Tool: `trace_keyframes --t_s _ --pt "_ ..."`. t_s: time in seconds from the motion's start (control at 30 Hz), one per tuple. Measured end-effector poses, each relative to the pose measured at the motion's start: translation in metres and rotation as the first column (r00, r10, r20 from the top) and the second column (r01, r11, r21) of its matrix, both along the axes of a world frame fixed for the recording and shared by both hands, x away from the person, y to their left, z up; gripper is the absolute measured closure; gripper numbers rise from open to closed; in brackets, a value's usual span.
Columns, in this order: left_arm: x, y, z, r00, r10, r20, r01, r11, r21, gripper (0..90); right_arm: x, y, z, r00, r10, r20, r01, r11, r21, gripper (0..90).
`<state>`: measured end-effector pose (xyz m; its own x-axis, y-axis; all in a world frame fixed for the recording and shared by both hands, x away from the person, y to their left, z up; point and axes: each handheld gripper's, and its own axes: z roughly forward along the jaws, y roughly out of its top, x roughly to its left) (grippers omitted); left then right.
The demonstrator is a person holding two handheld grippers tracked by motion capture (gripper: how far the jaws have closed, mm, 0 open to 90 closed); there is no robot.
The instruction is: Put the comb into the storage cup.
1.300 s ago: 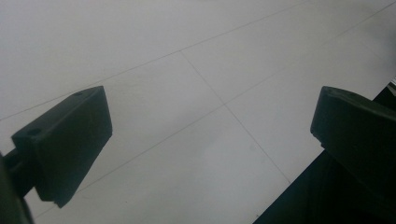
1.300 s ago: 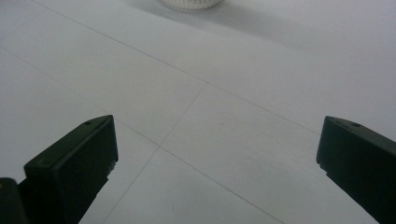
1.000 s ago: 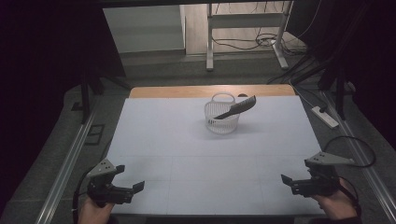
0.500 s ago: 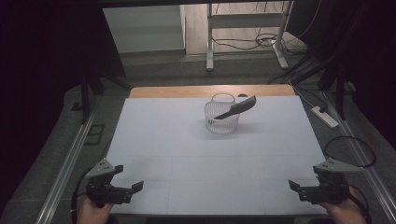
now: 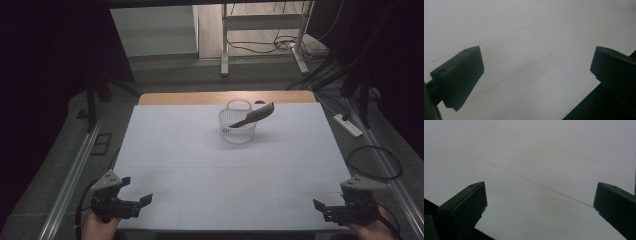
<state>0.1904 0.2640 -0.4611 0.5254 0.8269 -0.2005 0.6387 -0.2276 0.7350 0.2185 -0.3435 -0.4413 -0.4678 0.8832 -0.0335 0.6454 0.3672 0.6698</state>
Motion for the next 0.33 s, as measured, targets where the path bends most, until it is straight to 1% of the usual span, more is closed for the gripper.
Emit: trace_keyframes --t_s 0.2,0.33 --pt "0.0000 -0.0003 -0.0002 1.0000 0.002 -0.001 -0.002 1.0000 0.004 0.0 -0.0022 -0.0015 -0.0013 0.9994 -0.016 -0.029 0.016 1.000 -0.025 0.0" --pt "0.0009 -0.0012 0.0001 1.0000 0.003 -0.002 -0.003 1.0000 0.003 0.0 -0.0022 -0.0024 -0.0019 0.9993 -0.018 -0.033 0.017 1.000 -0.026 0.0"
